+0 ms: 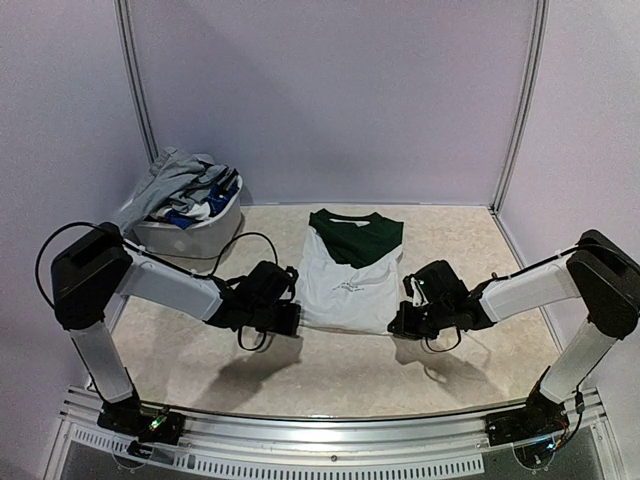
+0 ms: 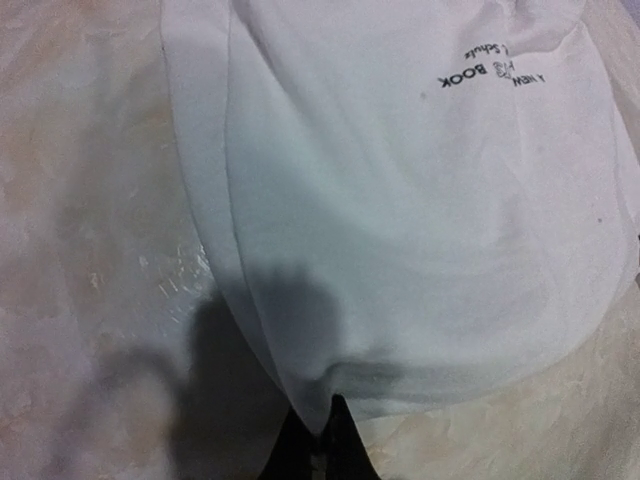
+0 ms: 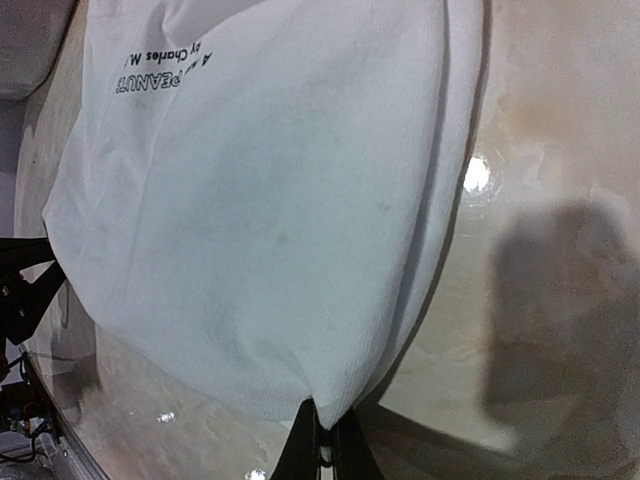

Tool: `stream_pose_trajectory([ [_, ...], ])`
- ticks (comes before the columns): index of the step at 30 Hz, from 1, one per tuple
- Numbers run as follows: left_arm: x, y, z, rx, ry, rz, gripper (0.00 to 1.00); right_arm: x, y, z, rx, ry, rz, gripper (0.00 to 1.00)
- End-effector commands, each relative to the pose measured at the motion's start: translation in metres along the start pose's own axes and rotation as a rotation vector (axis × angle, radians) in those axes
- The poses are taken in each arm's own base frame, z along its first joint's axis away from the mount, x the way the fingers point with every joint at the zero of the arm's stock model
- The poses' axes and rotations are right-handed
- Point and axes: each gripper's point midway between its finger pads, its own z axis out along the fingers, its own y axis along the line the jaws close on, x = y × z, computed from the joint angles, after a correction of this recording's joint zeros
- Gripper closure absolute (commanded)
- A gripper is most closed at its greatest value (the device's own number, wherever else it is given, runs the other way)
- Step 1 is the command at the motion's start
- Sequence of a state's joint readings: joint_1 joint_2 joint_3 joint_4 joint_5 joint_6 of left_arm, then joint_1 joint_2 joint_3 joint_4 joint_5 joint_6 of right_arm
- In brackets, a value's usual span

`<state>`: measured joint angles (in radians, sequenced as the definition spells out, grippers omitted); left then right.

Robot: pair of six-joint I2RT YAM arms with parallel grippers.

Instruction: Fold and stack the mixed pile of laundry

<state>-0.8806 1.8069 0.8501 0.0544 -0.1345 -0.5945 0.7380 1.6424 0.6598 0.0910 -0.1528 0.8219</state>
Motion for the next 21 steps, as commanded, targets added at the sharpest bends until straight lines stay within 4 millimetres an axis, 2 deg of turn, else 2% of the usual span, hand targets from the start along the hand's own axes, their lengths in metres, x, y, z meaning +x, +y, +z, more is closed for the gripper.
stream_pose_trajectory([
  [1, 0.004, 0.002, 0.0, 0.011, 0.01, -0.015, 1.0, 0.009, -0.004, 0.0, 0.006, 0.026, -0.02, 1.0],
  [17, 0.007, -0.015, -0.038, 0.071, -0.035, -0.016, 1.0, 0.015, 0.021, -0.033, -0.013, -0.011, -0.083, 1.0],
  [21, 0.008, -0.02, -0.052, 0.079, -0.051, -0.008, 1.0, 0.016, 0.027, -0.044, -0.013, -0.031, -0.1, 1.0],
])
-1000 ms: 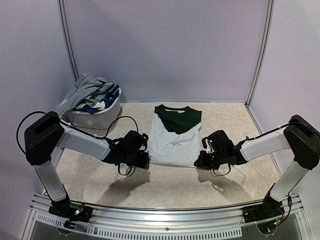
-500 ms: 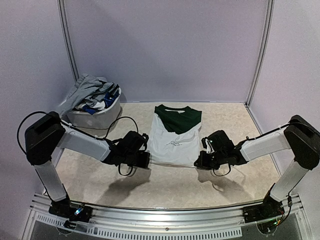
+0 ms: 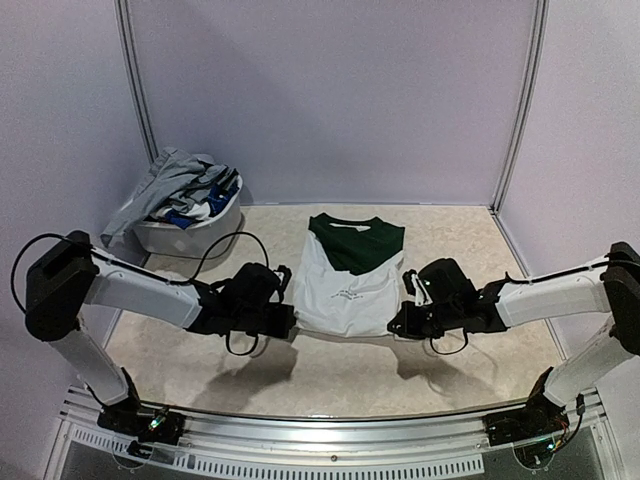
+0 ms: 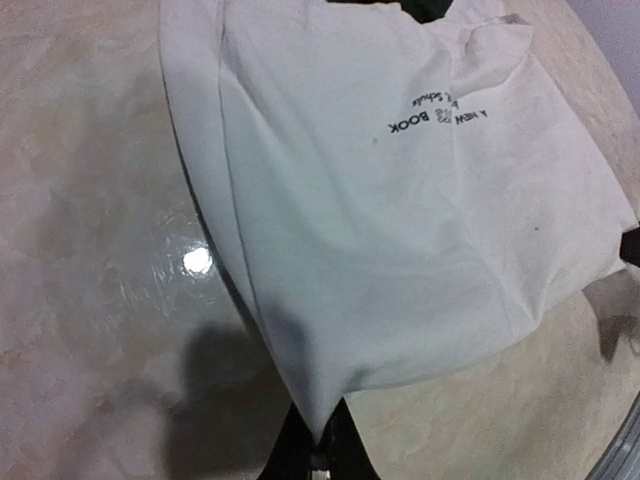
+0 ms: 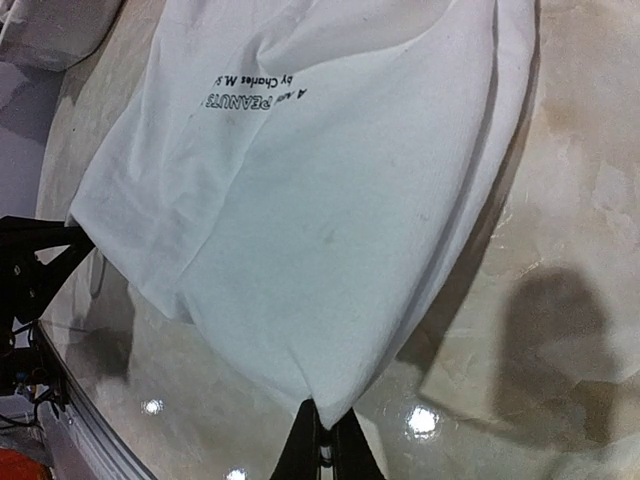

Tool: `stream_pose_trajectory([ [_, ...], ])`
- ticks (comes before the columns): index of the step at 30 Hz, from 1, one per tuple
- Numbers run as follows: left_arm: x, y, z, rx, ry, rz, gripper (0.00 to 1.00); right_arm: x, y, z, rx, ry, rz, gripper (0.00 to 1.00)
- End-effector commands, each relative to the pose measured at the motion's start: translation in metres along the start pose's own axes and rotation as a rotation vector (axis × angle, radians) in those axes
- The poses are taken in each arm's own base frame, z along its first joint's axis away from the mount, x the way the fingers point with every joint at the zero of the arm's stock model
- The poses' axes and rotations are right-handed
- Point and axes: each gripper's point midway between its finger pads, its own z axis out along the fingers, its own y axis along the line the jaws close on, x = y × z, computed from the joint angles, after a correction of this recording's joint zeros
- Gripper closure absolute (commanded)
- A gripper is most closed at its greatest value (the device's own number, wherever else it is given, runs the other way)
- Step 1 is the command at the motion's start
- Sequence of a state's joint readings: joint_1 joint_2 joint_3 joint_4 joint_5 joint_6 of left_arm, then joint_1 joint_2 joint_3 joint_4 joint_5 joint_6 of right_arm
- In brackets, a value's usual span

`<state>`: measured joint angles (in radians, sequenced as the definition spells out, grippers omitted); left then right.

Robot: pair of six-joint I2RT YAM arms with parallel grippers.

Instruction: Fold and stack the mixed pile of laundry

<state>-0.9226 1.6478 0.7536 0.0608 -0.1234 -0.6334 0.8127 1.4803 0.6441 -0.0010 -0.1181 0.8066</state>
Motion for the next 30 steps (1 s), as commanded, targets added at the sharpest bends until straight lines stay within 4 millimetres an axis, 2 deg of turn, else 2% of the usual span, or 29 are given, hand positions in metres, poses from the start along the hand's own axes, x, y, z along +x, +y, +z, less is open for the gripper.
stream_pose_trajectory([
  [1, 0.003, -0.008, -0.019, 0.009, -0.017, 0.01, 1.0, 0.006, 0.002, -0.015, 0.031, -0.012, -0.027, 1.0],
  [7, -0.002, -0.02, -0.054, 0.002, -0.068, 0.044, 1.0, 0.01, 0.019, -0.038, 0.028, -0.034, -0.069, 1.0],
  [10, -0.004, -0.024, -0.071, -0.004, -0.092, 0.058, 1.0, 0.006, 0.025, -0.053, 0.044, -0.084, -0.087, 1.0],
  [24, -0.013, -0.056, -0.137, 0.036, -0.208, 0.107, 1.0, 0.008, 0.067, -0.104, 0.053, -0.186, -0.181, 1.0],
  [30, -0.029, -0.052, -0.15, -0.014, -0.257, 0.129, 1.0, -0.016, 0.07, -0.128, 0.128, -0.284, -0.196, 1.0],
])
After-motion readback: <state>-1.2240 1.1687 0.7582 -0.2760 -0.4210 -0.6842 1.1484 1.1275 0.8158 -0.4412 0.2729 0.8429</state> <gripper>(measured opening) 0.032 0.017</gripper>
